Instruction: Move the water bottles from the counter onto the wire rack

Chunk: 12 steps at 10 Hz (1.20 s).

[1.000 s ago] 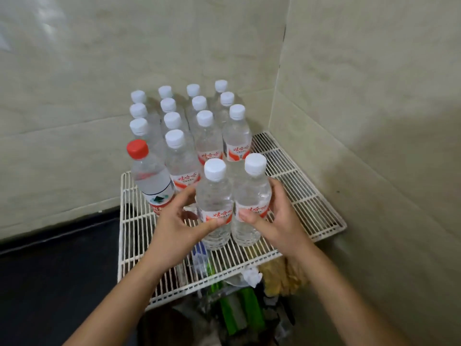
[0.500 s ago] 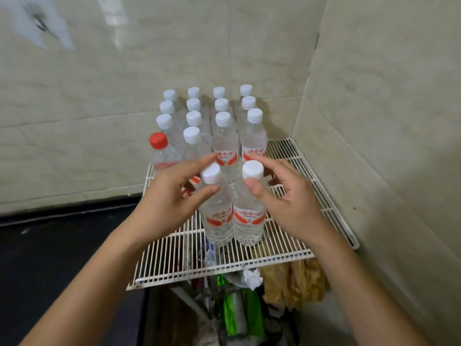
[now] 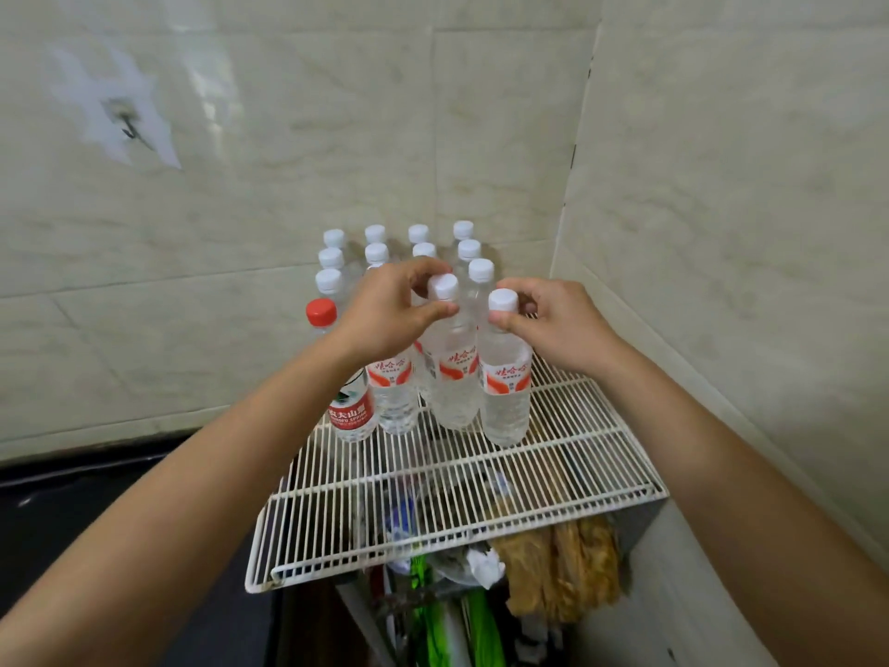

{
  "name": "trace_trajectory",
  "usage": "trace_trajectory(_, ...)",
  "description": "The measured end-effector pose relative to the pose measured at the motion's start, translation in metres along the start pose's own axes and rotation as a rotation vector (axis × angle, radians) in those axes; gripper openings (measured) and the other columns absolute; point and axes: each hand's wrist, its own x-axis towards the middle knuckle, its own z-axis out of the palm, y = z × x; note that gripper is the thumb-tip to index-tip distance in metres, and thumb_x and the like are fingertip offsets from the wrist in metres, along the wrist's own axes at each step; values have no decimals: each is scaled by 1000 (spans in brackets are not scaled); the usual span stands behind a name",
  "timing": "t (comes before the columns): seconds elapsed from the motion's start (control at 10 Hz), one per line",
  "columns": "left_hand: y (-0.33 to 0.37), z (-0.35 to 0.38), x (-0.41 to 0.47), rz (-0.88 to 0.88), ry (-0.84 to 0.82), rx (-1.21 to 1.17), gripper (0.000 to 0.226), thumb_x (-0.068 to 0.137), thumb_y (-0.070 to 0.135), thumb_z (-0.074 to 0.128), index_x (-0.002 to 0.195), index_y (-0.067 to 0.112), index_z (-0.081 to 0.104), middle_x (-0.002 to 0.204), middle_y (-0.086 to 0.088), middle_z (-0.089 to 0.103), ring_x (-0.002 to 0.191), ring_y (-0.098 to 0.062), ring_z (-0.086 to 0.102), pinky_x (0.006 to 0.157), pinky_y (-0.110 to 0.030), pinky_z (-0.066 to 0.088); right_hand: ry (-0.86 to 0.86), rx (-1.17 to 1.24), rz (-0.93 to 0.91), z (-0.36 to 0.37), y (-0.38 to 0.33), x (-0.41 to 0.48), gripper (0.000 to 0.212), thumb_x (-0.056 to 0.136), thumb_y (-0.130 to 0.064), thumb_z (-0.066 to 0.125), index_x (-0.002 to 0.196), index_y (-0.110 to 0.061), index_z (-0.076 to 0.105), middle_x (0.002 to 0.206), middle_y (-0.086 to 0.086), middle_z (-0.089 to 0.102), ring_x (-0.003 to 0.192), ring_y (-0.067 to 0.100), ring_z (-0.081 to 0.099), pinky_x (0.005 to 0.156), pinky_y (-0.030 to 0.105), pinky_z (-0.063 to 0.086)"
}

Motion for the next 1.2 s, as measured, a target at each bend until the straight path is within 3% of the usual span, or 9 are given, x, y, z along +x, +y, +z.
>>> trace_trajectory(0.1, -9, 1, 15, -23, -48, 90, 43, 87, 26, 77, 126, 14, 64, 107, 1, 68, 98, -11, 60, 80, -18, 45, 7, 76, 24, 7, 1, 14, 37, 89, -25, 76, 125, -19, 70, 109, 0, 75, 98, 13, 69, 94, 35, 55)
trace_trajectory(0.2, -23, 3, 17, -32, -104, 142, 37, 85, 26, 79, 119, 17, 67, 108, 1, 70, 101, -15, 63, 84, -22, 48, 24, 98, 27, 17, 2, 16, 41, 91, -24, 74, 131, -19, 66, 112, -2, 73, 100, 10, 67, 95, 31, 54)
trace_trajectory(0.3, -31, 9, 12, 10, -113, 243, 38, 83, 34, 79, 118, 22, 67, 106, 2, 72, 101, -18, 64, 96, -45, 48, 18, 30, -3, 21, 6, 14, 44, 94, -28, 71, 135, -20, 62, 119, 1, 72, 104, 10, 64, 96, 32, 52)
trace_trajectory(0.4, -34, 10, 12, 29, -84, 236, 37, 83, 36, 79, 116, 23, 67, 104, 3, 72, 100, -18, 64, 96, -50, 46, -10, 3, -21, 20, 8, 14, 46, 95, -30, 69, 138, -20, 58, 124, 2, 70, 109, 14, 65, 96, 32, 51)
trace_trajectory(0.8, -31, 12, 9, 60, -90, 388, 46, 91, 46, 66, 132, 29, 56, 117, 4, 68, 112, -20, 55, 94, -32, 26, -23, -19, -6, 25, 9, 12, 47, 98, -31, 65, 142, -21, 51, 135, 2, 62, 121, 20, 59, 101, 38, 50)
trace_trajectory(0.9, -27, 14, -1, 45, -83, 464, 56, 95, 47, 61, 145, 28, 46, 141, -2, 58, 132, -24, 46, 110, -39, 25, 71, 64, -20, 35, 10, 0, 48, 99, -37, 62, 144, -25, 49, 135, -1, 63, 123, 16, 59, 104, 43, 49)
trace_trajectory(1.0, -27, 31, -35, 65, 12, 499, 73, 95, 50, 57, 158, 26, 27, 165, -7, 23, 152, -28, 18, 124, -47, 13, 148, 110, 71, 48, 17, -21, 63, 94, -49, 65, 148, -29, 40, 142, -4, 58, 127, 15, 57, 105, 47, 49)
trace_trajectory(1.1, -36, 58, -81, 84, 107, 485, 71, 99, 56, 45, 159, 26, 23, 167, -11, 14, 155, -29, 8, 124, -49, 9, 137, 75, 136, 53, 22, -34, 89, 87, -56, 70, 157, -24, 25, 153, 1, 47, 137, 19, 48, 111, 50, 43)
trace_trajectory(1.2, -42, 78, -123, -78, 12, 460, 72, 98, 64, 27, 159, 29, 19, 169, -7, 5, 156, -26, 0, 124, -49, 4, 231, 184, 73, 40, 15, -29, 86, 89, -54, 68, 157, -23, 26, 153, 0, 46, 137, 14, 47, 110, 49, 46)
